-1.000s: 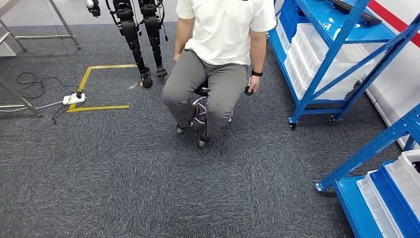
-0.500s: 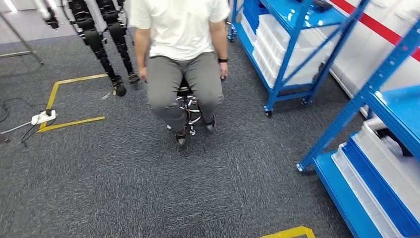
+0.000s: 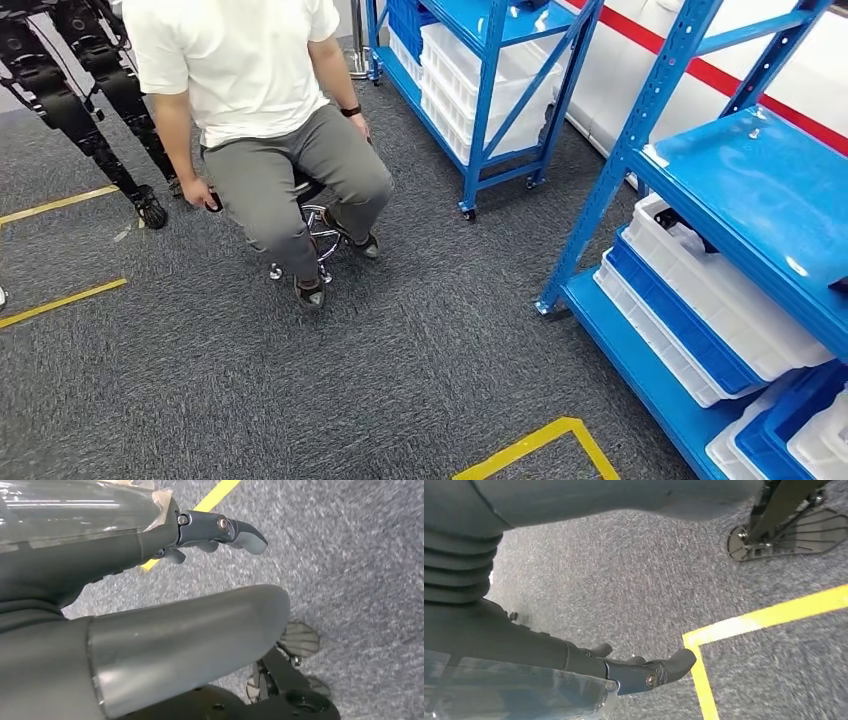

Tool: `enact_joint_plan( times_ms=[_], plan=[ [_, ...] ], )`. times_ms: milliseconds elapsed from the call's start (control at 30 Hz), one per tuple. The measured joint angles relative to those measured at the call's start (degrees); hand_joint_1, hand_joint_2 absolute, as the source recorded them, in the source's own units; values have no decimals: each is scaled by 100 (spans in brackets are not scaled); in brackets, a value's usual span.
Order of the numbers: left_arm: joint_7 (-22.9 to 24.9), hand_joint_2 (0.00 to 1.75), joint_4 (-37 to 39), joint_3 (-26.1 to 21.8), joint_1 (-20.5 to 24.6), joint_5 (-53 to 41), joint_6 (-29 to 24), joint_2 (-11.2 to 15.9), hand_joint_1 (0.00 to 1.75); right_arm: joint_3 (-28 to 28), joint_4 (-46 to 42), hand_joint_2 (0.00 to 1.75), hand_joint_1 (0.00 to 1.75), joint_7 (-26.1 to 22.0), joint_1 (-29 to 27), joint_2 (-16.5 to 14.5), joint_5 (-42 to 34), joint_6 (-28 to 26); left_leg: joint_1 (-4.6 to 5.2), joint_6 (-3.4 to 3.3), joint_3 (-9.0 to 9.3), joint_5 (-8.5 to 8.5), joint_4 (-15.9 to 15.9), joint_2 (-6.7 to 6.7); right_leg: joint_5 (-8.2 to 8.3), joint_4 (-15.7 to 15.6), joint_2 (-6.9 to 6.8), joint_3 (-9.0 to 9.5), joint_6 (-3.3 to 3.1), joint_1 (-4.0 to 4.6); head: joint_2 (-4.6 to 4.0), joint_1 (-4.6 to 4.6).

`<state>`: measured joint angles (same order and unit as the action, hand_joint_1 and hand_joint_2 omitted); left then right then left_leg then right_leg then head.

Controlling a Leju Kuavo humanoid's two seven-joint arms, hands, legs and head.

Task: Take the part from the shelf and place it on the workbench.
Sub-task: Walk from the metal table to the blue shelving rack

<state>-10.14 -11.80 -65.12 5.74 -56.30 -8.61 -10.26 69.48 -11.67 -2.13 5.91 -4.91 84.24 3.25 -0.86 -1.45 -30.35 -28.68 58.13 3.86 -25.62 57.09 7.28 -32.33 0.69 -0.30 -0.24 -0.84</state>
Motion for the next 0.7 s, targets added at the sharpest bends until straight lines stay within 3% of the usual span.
enact_joint_plan(
  times_ms=[33,67,133,167,200,267,300,333,400,467,500,567,633,700],
  plan=[
    [-7,0,0,-7,3,-3,-25,-1,0,-13,0,0,0,2,-8,8,9,2,7,-32,2,24,-26,-71,13,-6,35,-35,40,-6,0,5],
    [-11,0,0,-10,6,-7,-44,-1,0,-23,0,0,0,3,-16,17,13,4,11,-70,11,56,-64,-135,5,22,-27,-75,67,-6,0,12],
    [-28,0,-1,-14,2,-15,-63,4,0,-44,0,0,0,9,-13,31,9,2,4,-152,22,120,-143,-285,-169,321,-337,-253,77,1,1,60],
    [-35,0,-2,-17,-8,-17,-63,9,0,-52,0,0,0,12,0,33,4,-2,14,-170,20,130,-156,-368,-347,661,-514,-421,64,-10,1,86],
    [-40,0,-2,-20,-19,-20,-62,14,0,-57,1,0,0,14,13,33,0,-5,23,-182,10,132,-158,-455,-537,1059,-607,-618,59,-21,1,109],
    [-41,0,-2,-22,-32,-22,-58,19,0,-58,2,0,0,14,16,42,-5,-9,33,-182,-6,129,-156,-635,-759,1663,-658,-895,109,-55,0,122],
    [-40,0,-2,-23,-32,-22,-56,20,0,-59,2,0,0,19,6,48,-5,-15,31,-176,-9,126,-155,-713,-726,1628,-679,-854,166,-70,0,130],
    [-35,0,-2,-23,-31,-22,-52,19,0,-60,2,0,0,28,-2,60,-4,-23,29,-166,-5,120,-154,-789,-619,1360,-726,-690,231,-85,0,141],
    [-9,0,-2,-26,-32,-27,-54,15,0,-68,2,0,0,57,1,81,2,-37,43,-118,24,89,-141,-926,-334,489,-1013,-185,310,-100,1,167],
    [26,0,-1,-27,-38,-54,-65,16,0,-85,2,0,0,93,19,99,6,-32,73,-43,76,43,-126,-1051,-173,9,-1250,80,260,-70,1,157],
    [38,0,-1,-26,-37,-77,-66,19,0,-92,2,0,0,116,23,107,4,-28,80,-6,105,24,-126,-1114,-151,-25,-1265,86,210,-44,1,142],
    [42,0,0,-21,-20,-122,-51,21,0,-98,2,0,0,167,12,125,-18,-33,50,72,156,-21,-116,-1171,-132,-36,-1100,80,121,-67,0,106],
    [-7,87,0,-10,-12,-168,-20,25,0,-98,2,0,0,221,4,136,-65,-67,8,137,70,-248,153,-877,-95,-57,-949,107,23,-128,0,68],
    [-65,175,0,3,-33,-214,22,29,0,-98,2,0,0,255,9,137,-114,-107,-14,155,-239,-659,858,-499,-65,-58,-795,98,-46,-128,0,20]
  ],
)
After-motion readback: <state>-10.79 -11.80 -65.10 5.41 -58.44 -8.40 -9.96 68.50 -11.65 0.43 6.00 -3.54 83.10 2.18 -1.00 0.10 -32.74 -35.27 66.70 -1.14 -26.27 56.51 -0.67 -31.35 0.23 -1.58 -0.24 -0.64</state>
